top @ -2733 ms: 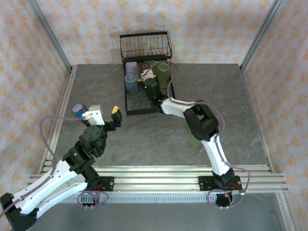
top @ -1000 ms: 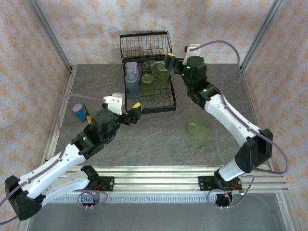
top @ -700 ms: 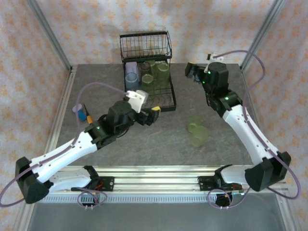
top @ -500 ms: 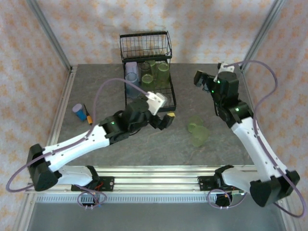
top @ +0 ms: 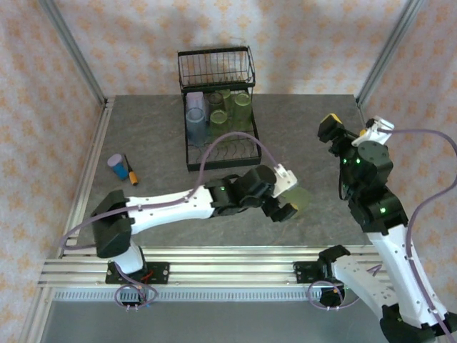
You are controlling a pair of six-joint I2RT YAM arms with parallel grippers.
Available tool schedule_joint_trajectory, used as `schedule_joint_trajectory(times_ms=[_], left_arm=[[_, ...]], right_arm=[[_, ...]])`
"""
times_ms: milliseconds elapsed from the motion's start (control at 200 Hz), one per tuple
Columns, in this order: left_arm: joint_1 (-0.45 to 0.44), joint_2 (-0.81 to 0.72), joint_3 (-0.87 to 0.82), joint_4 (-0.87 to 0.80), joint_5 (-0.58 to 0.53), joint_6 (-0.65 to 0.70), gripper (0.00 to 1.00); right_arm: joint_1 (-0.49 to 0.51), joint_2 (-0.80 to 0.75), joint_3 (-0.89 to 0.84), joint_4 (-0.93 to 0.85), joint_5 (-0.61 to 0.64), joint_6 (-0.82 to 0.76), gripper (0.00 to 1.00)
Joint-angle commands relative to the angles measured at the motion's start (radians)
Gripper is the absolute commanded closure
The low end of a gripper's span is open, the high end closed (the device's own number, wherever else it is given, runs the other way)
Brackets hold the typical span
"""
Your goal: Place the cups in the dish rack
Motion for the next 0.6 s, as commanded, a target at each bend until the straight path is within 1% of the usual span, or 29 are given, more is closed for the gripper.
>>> schedule_joint_trajectory(times_ms=[0, 185, 360, 476, 591], left_arm=[[-0.023, 0.075, 0.097, 0.01, 0.026, -0.013, 0.01], [-0.034, 0.22, 0.245, -0.049, -0.019, -0.028, 0.01], [-0.034, 0.343, 0.434, -0.214, -0.053, -0.057, 0.01], [-0.034, 0.383, 0.482, -0.262, -0.077, -0.089, 0.01], [-0.033, 0.408, 0.516, -0.294, -0.07, -0.107, 0.0]], right_arm=[[-0.003, -0.051, -0.032, 0.044, 0.078, 0.037, 0.01], [-0.003, -0.097, -0.036, 0.029, 0.108, 0.025, 0.01], [-0.003, -0.123, -0.049, 0.033, 0.122, 0.02, 0.01], [-0.003, -0.135, -0.064, 0.037, 0.131, 0.022, 0.01], [-0.002, -0.145, -0.074, 0.042, 0.136, 0.019, 0.01]])
